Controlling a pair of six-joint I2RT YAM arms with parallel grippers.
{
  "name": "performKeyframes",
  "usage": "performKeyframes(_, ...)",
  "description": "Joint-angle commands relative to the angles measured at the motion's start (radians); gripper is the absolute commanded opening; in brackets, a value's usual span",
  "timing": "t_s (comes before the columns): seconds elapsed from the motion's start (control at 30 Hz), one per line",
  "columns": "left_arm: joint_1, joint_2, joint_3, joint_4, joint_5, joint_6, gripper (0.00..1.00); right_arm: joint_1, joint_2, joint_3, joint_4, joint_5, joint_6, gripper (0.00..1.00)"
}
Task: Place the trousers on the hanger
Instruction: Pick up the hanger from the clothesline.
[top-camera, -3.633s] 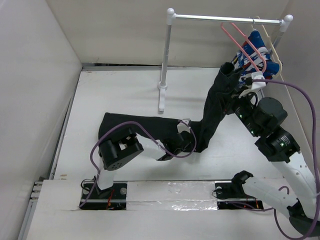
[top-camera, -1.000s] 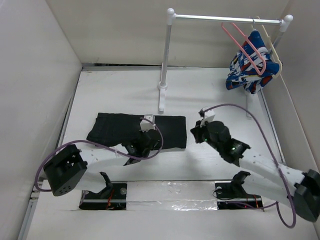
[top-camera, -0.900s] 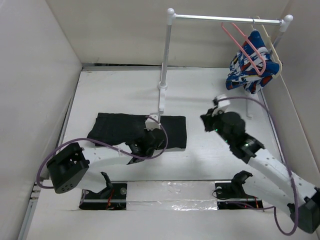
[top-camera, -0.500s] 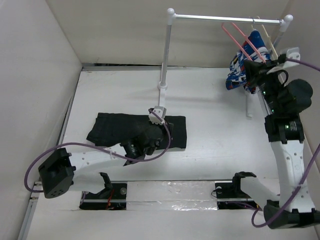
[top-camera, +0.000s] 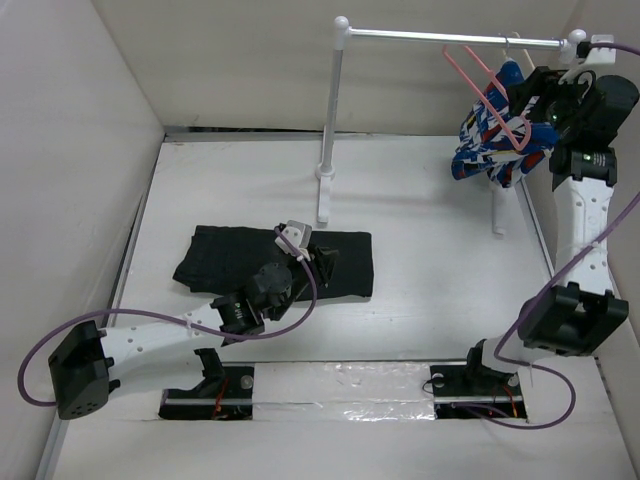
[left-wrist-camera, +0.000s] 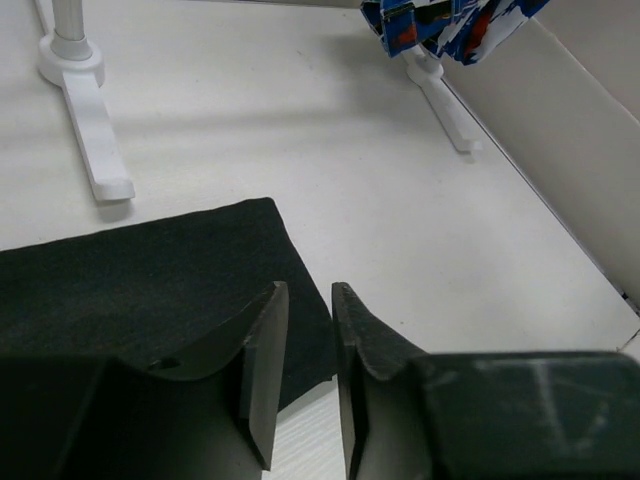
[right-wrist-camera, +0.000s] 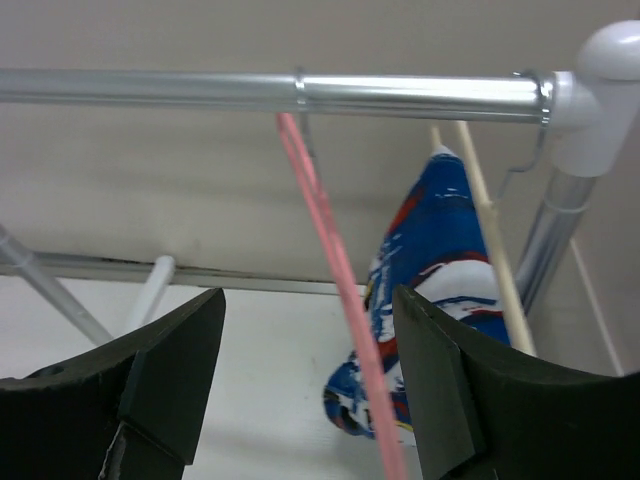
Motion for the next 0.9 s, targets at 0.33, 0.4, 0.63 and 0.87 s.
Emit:
performKeyframes(0.33, -0.002, 0.002, 0.035, -0.028, -0.004, -0.01, 0.25, -0.022, 0.065, 0.072, -0.204, 0.012, -0.249, 0.68)
performKeyframes(0.4, -0.002, -0.006, 0.032, -0.026, -0.008, -0.009, 0.25, -0.022, 0.063, 0.051, -0.201, 0.023, -0.253, 0.64)
performKeyframes(0.63, -0.002, -0.02, 0.021, -0.019, -0.015, -0.009, 0.24, 0.018, 0.057, 0.029, -0.199, 0.03, -0.261, 0.31)
performKeyframes(0.87, -0.002, 0.0, 0.027, -0.014, 0.003, -0.017, 0.24, 0.047, 0.013, 0.018, -0.144, 0.004, -0.244, 0.0)
